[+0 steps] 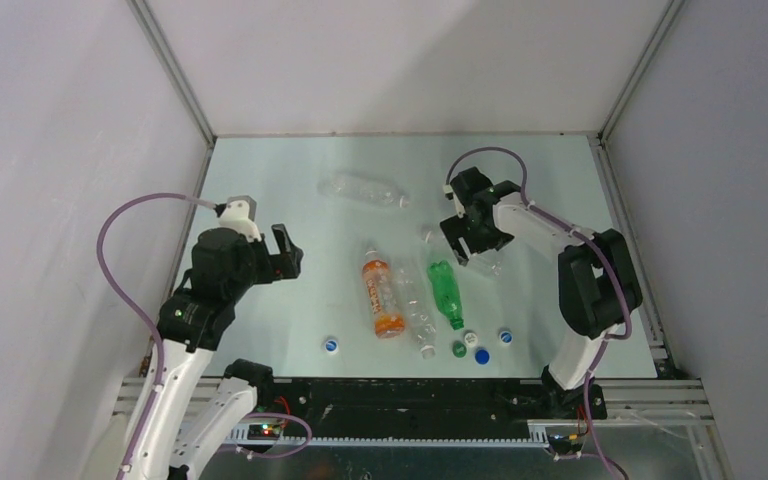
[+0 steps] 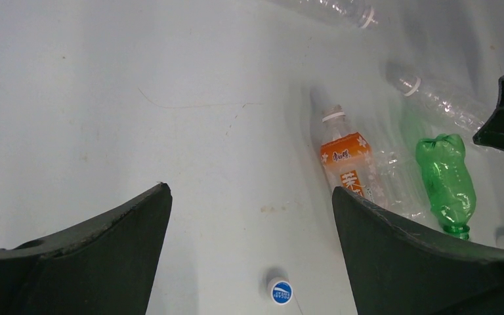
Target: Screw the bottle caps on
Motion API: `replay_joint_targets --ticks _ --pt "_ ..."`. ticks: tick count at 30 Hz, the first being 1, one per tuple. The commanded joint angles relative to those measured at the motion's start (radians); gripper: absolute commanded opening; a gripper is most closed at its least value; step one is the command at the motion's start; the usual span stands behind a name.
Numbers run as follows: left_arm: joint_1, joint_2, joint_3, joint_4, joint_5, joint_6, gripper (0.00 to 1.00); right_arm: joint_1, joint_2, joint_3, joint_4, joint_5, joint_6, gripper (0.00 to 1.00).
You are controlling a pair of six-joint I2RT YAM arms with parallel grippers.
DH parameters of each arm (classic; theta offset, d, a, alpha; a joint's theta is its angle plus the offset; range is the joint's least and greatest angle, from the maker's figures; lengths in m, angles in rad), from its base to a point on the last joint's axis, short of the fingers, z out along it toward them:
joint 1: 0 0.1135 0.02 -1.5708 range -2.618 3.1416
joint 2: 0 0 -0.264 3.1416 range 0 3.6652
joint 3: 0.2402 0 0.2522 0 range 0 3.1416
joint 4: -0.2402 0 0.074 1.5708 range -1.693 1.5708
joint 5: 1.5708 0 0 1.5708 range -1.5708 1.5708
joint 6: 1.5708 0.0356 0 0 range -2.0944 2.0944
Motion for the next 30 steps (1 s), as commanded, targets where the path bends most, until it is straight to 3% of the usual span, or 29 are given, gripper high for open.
replay_joint_targets --ticks 1,18,26,30 --pt "-0.004 0.006 -0.017 0.022 0.028 -0.022 0.99 -0.017 0.019 -0.004 0.033 -0.022 -0.022 0.88" --pt "-0.004 0.028 -0.052 0.073 0.118 -0.082 0.98 -0.073 0.021 -0.126 0.113 -0.105 0.018 0.83" --pt "-0.010 0.018 -0.092 0.139 0.174 -0.157 0.98 -0.081 -0.095 -0.196 0.160 -0.114 0.074 0.60" --pt "-0.019 0.014 -0.112 0.204 0.221 -0.214 0.98 -0.057 -0.226 -0.208 0.168 -0.092 0.114 0.48"
